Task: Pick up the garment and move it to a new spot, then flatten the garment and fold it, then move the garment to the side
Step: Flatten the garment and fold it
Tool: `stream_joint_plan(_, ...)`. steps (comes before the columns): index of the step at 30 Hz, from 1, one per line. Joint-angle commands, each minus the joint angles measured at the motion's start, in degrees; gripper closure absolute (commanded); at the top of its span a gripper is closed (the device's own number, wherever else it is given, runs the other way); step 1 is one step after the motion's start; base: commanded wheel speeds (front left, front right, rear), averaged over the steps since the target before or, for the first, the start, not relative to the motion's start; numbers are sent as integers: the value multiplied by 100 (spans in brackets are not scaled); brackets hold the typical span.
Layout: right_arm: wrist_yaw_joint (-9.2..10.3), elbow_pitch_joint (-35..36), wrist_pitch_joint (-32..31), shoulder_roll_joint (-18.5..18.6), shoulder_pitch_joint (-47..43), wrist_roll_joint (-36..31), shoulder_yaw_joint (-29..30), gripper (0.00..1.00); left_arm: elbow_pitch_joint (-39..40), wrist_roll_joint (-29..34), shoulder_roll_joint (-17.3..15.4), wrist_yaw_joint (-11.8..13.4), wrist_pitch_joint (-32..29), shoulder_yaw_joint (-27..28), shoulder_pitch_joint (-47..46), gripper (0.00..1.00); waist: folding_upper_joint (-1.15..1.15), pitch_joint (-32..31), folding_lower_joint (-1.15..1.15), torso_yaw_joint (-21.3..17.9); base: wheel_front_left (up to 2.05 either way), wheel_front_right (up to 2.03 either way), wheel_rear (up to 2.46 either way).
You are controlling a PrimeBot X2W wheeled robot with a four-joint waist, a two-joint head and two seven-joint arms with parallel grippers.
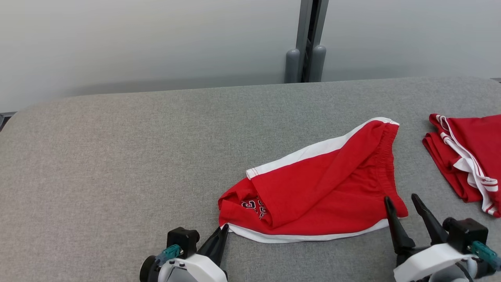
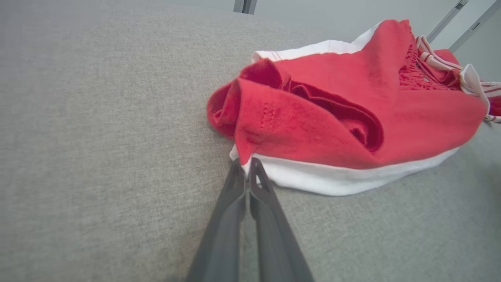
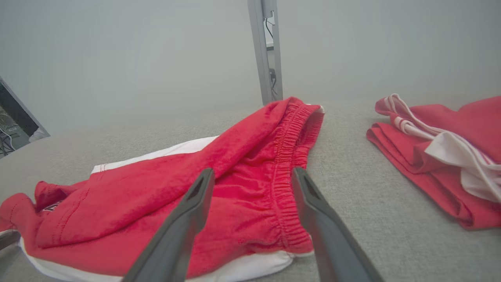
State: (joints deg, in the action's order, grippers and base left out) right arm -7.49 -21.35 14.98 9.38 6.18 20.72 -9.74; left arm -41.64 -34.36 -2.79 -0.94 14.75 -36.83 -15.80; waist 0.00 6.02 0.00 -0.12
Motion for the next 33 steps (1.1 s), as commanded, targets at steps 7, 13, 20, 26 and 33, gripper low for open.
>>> stream_joint_plan(7, 0, -477, -235, -73, -283, 65, 356, 0, 190, 68, -39, 18, 47, 55, 214, 100, 0, -139, 0, 12, 0, 0, 0)
stream_joint_plan(13, 0, -742, -283, -181, -212, 282, 465, 0, 344, 144, -55, 21, 45, 30, 311, 100, 0, -174, 0, 60, 0, 0, 0)
stream_joint_plan(20, 0, -1209, -367, -191, 56, 816, 440, 0, 487, 210, -82, 41, 46, -33, 348, 100, 0, -168, 0, 179, 0, 0, 0)
stream_joint_plan(26, 0, -1445, -238, -109, 211, 1143, 260, 0, 546, 194, -104, 57, 39, -69, 403, 100, 0, -158, 0, 240, 0, 0, 0)
stream_joint_plan(33, 0, -1607, -98, -11, 349, 1578, 88, 0, 580, 185, -118, 86, 0, -139, 453, 100, 0, -160, 0, 288, 0, 0, 0)
